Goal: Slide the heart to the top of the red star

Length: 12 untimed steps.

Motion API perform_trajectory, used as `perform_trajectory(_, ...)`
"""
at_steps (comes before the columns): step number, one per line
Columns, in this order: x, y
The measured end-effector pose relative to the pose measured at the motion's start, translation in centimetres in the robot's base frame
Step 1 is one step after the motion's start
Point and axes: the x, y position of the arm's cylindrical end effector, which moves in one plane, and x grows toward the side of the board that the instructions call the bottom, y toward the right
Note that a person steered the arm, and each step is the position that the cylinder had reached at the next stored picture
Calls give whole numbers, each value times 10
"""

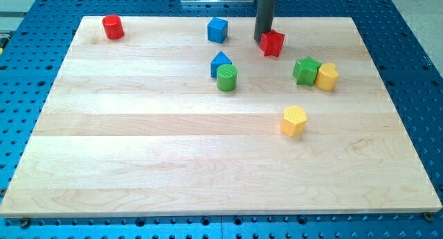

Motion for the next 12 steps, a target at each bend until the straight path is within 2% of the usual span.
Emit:
perform_trajectory(2,13,19)
perform_trajectory(3,60,47)
perform_trajectory(4,85,50)
perform_trajectory(5,81,64)
perform_trajectory(6,82,105)
perform_trajectory(8,104,167)
perform_trajectory(10,156,151)
perform_trajectory(11,157,119)
perform_trajectory(12,138,110)
